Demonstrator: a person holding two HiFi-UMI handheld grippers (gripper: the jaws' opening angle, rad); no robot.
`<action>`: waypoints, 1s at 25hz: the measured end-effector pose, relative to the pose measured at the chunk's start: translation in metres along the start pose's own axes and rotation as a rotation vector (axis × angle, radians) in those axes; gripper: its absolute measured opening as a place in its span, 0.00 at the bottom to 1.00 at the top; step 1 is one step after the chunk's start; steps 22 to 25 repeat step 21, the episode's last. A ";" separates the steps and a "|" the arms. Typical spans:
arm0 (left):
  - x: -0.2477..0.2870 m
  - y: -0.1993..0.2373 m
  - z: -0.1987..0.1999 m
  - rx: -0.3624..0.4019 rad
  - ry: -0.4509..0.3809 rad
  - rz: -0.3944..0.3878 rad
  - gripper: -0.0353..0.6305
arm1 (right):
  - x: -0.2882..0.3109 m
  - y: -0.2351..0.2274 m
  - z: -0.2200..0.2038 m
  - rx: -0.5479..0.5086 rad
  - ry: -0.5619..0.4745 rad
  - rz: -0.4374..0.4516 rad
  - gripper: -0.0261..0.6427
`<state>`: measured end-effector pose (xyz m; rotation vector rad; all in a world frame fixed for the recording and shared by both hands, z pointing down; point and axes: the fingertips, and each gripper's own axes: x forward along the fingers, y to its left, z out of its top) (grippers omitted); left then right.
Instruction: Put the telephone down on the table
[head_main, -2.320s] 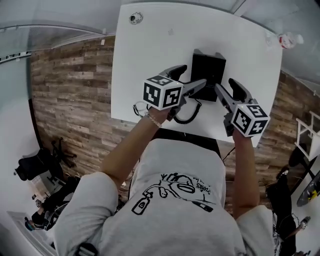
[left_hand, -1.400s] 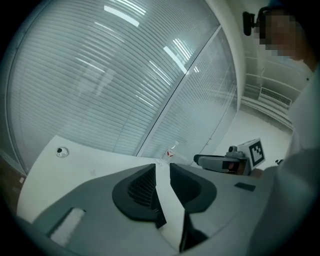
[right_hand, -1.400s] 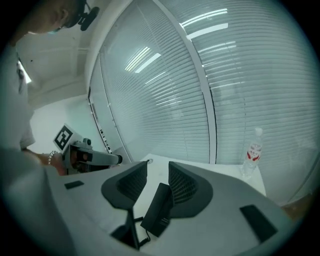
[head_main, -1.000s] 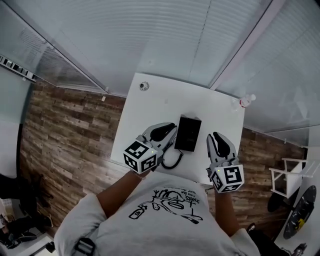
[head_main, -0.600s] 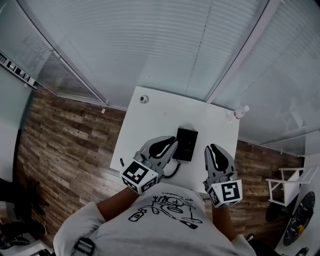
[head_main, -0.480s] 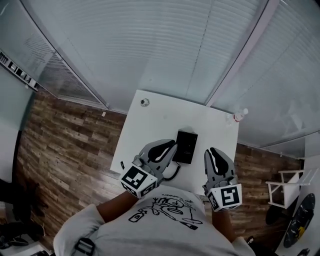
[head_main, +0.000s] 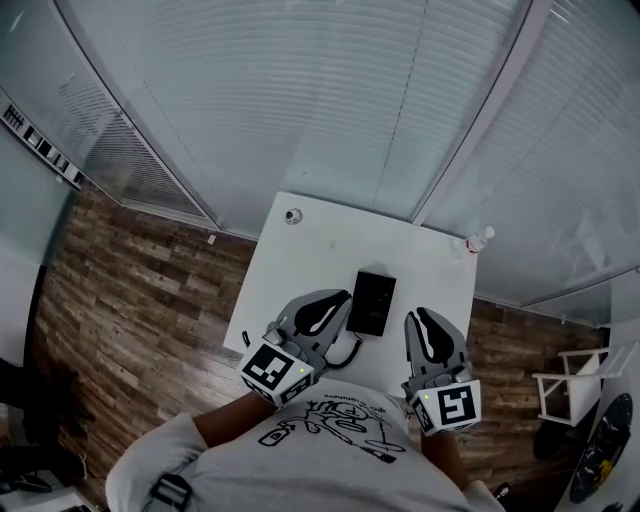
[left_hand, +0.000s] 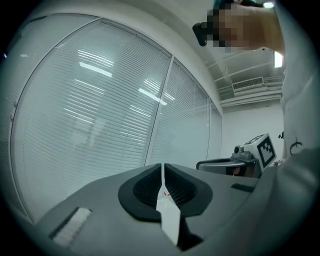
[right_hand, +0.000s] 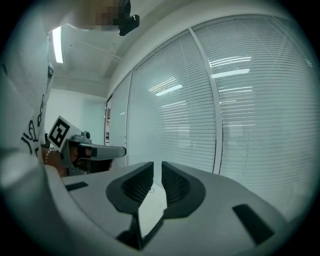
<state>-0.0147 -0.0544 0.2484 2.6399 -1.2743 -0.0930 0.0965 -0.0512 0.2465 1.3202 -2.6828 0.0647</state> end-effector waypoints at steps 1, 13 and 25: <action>0.000 -0.001 0.000 -0.001 0.000 0.001 0.08 | 0.000 0.001 0.000 0.002 -0.001 0.000 0.11; 0.003 -0.004 -0.004 -0.007 0.017 -0.009 0.08 | 0.000 0.002 -0.004 0.011 0.005 -0.006 0.11; 0.001 -0.004 -0.009 -0.014 0.028 -0.011 0.08 | -0.001 0.004 -0.002 0.009 0.003 -0.003 0.11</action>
